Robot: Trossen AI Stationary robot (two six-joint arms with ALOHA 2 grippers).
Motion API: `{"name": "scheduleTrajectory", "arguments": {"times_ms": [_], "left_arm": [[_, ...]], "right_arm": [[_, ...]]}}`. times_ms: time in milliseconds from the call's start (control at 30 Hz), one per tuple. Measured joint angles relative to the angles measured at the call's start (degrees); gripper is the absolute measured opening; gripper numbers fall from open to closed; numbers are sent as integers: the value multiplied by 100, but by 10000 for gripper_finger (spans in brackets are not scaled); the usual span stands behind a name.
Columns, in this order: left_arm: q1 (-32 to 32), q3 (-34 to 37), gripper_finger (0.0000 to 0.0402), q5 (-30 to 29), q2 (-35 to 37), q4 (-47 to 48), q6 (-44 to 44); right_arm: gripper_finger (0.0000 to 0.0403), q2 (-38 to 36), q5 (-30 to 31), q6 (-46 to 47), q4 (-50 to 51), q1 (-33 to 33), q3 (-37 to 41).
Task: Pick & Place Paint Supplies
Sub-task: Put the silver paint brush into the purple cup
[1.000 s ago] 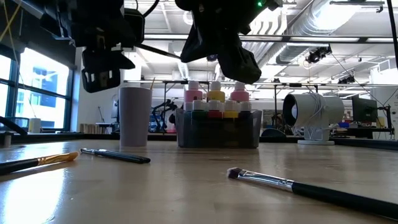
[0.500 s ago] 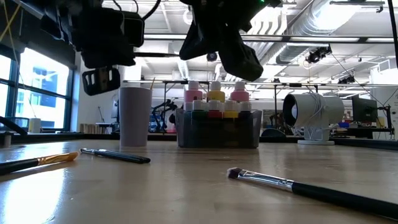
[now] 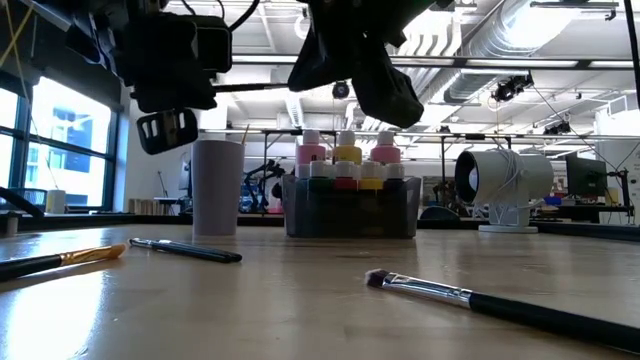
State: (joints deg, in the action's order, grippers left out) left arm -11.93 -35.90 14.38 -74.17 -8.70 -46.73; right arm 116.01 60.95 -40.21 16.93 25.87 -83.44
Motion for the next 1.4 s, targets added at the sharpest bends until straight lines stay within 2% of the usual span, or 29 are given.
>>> {"name": "scheduleTrajectory", "arguments": {"times_ms": [233, 467, 633, 800, 900, 967, 1133, 1200, 1300, 1400], "left_arm": [[-8, -22, 9, 42, 17, -89, 161], [-6, -23, 9, 30, 17, -49, 211], [-6, -22, 9, 24, 17, -32, 241], [-6, -22, 9, -41, 15, -34, 463], [-6, -22, 9, -225, 15, -57, 744], [-6, -22, 9, -368, 15, -56, 955], [-4, -20, 8, -553, 32, -98, 1502], [-4, -20, 8, -557, 90, -216, 1764], [-6, -20, 8, -744, 195, -496, 2335], [-6, -21, 8, -973, 296, -824, 3065]], "right_arm": [[3, 15, 895, -662, -120, 108, 4], [9, -86, 944, -632, -563, 110, 4], [50, -131, 976, -630, -609, 145, 4], [103, -218, 1775, -303, -563, 242, 4], [110, -432, 1919, 792, 52, 311, 7], [103, -669, 1700, 1931, 902, 380, 7], [67, -1375, 259, 5745, 3656, 489, 4], [53, -1595, -331, 7017, 4377, 482, 6], [38, -1791, -837, 7957, 4589, 474, 166], [28, -1866, -1060, 8248, 4348, 489, 399]]}}
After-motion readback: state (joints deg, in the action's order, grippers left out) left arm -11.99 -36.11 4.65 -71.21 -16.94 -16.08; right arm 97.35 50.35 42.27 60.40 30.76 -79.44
